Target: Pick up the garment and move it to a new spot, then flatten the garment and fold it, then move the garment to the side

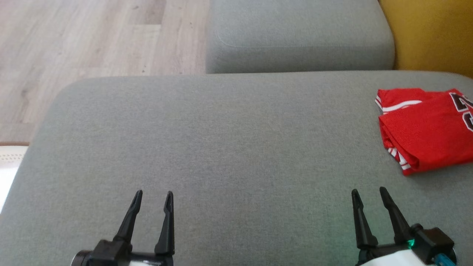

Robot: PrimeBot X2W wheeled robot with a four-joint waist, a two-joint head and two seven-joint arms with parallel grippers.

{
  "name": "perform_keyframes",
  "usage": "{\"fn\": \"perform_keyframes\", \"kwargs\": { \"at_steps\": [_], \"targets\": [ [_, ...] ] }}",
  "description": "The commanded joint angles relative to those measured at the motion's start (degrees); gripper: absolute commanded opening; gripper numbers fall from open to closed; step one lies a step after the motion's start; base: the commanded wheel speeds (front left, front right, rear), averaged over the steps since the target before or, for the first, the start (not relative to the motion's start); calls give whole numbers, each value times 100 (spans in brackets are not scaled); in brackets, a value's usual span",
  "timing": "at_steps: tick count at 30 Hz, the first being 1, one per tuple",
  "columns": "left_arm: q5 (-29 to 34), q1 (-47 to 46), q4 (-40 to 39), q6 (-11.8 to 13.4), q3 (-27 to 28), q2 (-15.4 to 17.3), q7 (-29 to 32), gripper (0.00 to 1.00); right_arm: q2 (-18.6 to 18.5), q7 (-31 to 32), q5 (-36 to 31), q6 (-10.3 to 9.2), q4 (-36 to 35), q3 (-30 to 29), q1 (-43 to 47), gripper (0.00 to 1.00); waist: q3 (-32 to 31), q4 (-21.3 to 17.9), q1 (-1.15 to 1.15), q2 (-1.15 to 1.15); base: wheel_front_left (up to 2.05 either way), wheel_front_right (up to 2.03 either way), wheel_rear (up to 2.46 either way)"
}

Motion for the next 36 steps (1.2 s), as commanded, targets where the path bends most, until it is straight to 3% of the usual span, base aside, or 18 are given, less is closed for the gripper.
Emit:
{"fn": "perform_keyframes", "kwargs": {
  "at_steps": [1,26,27,36],
  "targets": [
    [66,-155,-194,13,213,-39,-32,100,-9,-74,-44,39,-270,123,-130,100,-81,74,0,0,0,0,0],
    [451,-2,-139,-110,291,-17,-32,100,67,-78,-65,39,-527,-160,152,100,-220,141,0,0,0,0,0],
    [400,200,56,-103,118,14,0,0,101,1,-113,0,-325,-269,288,0,-219,141,0,0,0,0,0],
    [-75,184,357,-125,165,37,71,0,75,79,317,-3,-22,-252,233,0,-187,113,0,0,0,0,0]
  ]
}}
